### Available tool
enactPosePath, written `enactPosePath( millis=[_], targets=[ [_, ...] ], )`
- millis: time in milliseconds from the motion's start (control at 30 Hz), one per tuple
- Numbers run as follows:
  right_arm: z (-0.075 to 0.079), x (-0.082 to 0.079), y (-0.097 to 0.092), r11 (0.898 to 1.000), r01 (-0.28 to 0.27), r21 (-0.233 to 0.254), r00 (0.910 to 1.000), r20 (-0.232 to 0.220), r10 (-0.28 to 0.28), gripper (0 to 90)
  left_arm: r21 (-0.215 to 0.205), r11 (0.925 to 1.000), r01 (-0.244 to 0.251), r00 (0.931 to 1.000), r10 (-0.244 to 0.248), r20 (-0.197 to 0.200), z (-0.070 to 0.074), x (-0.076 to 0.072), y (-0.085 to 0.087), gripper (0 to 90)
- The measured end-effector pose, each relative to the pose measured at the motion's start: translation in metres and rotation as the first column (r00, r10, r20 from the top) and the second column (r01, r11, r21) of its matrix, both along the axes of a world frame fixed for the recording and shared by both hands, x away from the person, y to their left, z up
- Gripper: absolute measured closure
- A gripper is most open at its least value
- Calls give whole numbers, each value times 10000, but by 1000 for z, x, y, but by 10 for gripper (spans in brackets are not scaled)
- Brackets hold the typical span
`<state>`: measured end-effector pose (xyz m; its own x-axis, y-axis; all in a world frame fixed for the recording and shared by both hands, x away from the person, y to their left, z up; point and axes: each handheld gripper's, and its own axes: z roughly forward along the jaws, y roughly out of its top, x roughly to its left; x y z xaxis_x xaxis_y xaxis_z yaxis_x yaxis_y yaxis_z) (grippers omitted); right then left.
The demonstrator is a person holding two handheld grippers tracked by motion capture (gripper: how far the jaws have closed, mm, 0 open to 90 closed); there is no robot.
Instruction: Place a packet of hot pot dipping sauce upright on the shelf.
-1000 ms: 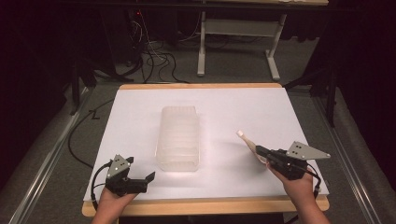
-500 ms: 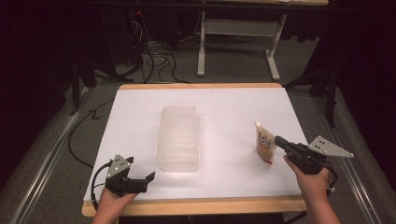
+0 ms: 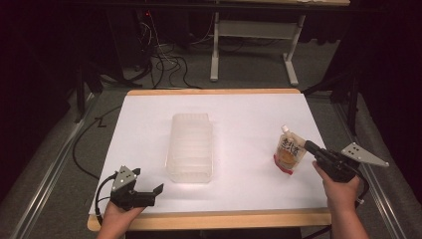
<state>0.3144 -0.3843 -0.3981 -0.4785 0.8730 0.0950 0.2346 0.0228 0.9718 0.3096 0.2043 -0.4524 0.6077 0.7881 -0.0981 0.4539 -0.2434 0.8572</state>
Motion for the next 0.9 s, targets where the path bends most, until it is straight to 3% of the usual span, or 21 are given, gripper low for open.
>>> enactPosePath(
  millis=[200, 367, 533, 667, 767, 900],
  targets=[
    [0, 2, 4, 9999, -149, -78, 9999, -74, 149, 823, -12, 10000, -84, 10000, 84, 9, 0, -3, 3, 7],
    [-3, 5, 10, 9998, -200, 44, 9994, -281, 201, 594, -46, 9999, -108, 9999, 108, -6, 0, -3, 4, 7],
    [-9, 8, 14, 9995, -298, 34, 9977, -611, 300, 484, 8, 10000, -56, 10000, 56, -25, 0, -2, 3, 7],
    [-16, 11, 15, 9996, -288, 70, 9954, -917, 293, 469, -13, 10000, -76, 10000, 76, -39, 0, -2, 3, 7],
    [-28, 14, 16, 9990, -419, -123, 9888, -1442, 397, 498, -52, 9999, -137, 9999, 137, -18, 0, -3, 4, 7],
    [-35, 15, 17, 9976, -668, -179, 9819, -1788, 626, 571, -79, 9998, -159, 9999, 159, 41, 2, -4, 4, 7]
  ],
)
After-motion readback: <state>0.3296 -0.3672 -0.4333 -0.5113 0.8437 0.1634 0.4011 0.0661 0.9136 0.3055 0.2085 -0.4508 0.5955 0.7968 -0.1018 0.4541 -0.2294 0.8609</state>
